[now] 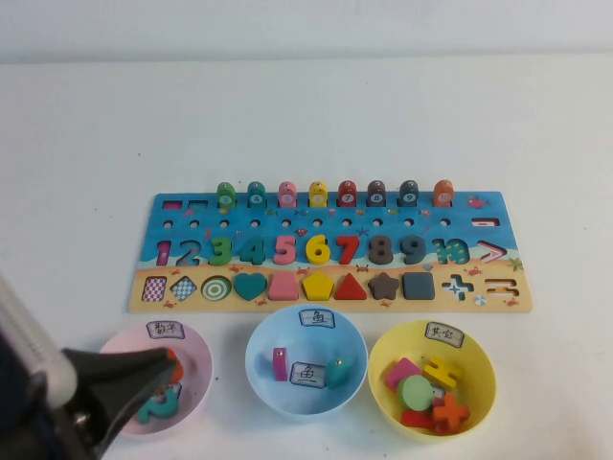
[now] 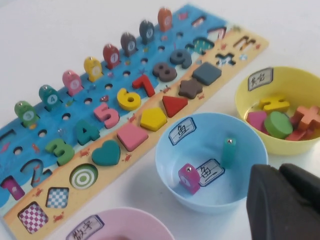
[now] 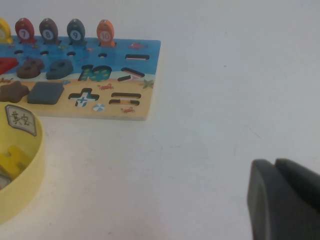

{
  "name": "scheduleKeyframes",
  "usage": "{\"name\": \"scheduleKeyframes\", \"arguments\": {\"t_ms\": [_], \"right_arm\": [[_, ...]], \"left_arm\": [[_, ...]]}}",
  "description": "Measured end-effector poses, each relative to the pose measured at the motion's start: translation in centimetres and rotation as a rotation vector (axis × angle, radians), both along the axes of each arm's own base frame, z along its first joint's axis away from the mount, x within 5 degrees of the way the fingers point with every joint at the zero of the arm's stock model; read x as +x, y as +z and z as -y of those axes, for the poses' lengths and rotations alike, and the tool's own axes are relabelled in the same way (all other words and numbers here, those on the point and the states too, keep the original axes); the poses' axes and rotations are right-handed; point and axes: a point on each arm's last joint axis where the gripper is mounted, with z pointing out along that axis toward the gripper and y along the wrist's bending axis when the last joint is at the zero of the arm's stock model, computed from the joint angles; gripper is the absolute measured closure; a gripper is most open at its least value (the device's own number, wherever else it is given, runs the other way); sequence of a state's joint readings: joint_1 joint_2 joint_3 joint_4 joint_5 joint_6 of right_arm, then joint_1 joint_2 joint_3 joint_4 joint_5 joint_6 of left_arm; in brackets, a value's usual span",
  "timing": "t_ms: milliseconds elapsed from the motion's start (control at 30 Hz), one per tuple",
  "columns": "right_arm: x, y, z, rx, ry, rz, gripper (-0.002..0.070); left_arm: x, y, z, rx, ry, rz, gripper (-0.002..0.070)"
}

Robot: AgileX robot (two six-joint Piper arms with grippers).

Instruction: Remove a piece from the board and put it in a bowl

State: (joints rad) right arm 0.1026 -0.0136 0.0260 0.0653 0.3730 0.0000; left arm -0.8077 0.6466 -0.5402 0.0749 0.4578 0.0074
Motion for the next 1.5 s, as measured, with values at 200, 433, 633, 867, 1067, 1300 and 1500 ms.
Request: {"name": "scheduleKeyframes", "arguments": {"t_ms": [200,433,633,867,1067,1300,1500], "right_arm": [[0.0,0.0,0.0,0.0,-0.001,0.0,0.0694],[0.0,0.0,0.0,0.0,-0.001,0.0,0.0694],[0.0,0.0,0.0,0.0,-0.001,0.0,0.0694],[0.0,0.0,0.0,0.0,-0.001,0.0,0.0694],[0.0,0.0,0.0,0.0,-0.001,0.0,0.0694],[0.0,0.0,0.0,0.0,-0.001,0.0,0.0694],[0.0,0.0,0.0,0.0,-0.001,0.0,0.0694]], "left_arm": [[-1.9,-1.9,-2.0,-0.056,0.005,0.032,0.0676],[-2.3,-1.7,-2.2,-0.098,0.003,0.047,0.0677],[-2.1,-1.8,-1.9,-0.177,-0.018,0.157,0.0677],[-2.9,-5.0,-2.7,-0.262,-0.048,0.382,0.0677],[-3.5,-6.1,-5.2,-0.363,0.138,0.57,0.0677],[-3.8,-7.0,-7.5,-0.379,0.449,0.636,0.0677],[-3.7,-8.5,-8.3,-0.347,0.594,0.558,0.0677]]}}
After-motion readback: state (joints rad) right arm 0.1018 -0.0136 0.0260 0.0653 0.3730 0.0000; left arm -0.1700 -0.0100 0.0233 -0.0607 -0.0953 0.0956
